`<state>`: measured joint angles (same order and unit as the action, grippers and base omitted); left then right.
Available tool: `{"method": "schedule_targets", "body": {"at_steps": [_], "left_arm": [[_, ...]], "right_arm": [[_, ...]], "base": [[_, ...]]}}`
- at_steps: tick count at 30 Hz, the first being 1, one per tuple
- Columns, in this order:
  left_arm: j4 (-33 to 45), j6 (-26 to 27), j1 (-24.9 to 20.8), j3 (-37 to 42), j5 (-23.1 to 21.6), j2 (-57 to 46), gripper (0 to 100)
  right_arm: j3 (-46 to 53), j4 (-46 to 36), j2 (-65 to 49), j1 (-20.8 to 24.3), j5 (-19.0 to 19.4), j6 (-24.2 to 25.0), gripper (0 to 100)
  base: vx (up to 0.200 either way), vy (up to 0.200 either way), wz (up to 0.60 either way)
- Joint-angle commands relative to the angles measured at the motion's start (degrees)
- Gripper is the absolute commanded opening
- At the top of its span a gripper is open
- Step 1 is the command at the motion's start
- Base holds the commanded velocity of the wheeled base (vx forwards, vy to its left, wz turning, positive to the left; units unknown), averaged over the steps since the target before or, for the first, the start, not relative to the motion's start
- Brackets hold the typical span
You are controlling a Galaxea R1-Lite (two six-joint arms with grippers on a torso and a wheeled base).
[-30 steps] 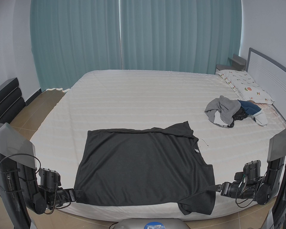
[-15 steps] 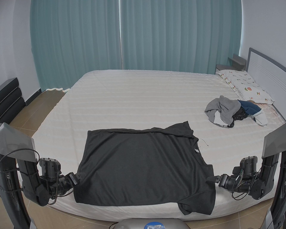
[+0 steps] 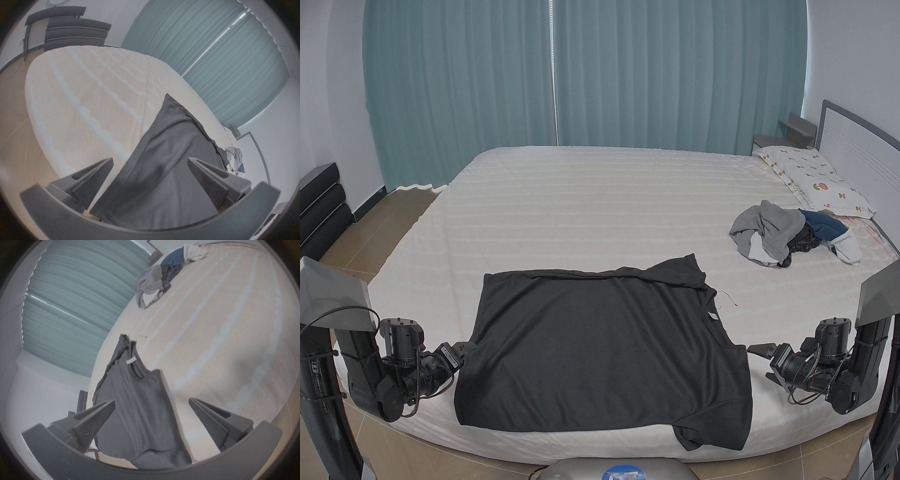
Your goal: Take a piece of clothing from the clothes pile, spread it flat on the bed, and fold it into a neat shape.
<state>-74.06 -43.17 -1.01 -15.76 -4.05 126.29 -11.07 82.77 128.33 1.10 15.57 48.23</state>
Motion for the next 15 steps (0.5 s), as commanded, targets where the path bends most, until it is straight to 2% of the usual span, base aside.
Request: {"method": "schedule_targets", "body": {"at_steps": [1, 4, 13, 15], "left_arm": [[0.0, -2.3, 0.5, -0.2, -0.2, -0.1, 100], [0.0, -3.7, 1.1, -0.1, -2.3, -0.7, 100], [0.0, -3.5, 1.4, -0.2, -2.6, -0.7, 100], [0.0, -3.5, 1.4, -0.2, -2.6, -0.7, 100]], "right_arm": [[0.1, 1.9, -0.1, -2.0, 0.0, 1.2, 100], [0.3, 2.2, 0.0, -1.9, 0.1, 1.3, 100], [0.1, 2.4, 0.0, -1.8, 0.1, 2.4, 100], [0.0, 2.4, -0.1, -1.8, 0.0, 2.7, 100]], "base": [[0.0, 0.2, 0.0], [0.0, 0.2, 0.0], [0.0, 0.2, 0.0], [0.0, 0.0, 0.0]]}}
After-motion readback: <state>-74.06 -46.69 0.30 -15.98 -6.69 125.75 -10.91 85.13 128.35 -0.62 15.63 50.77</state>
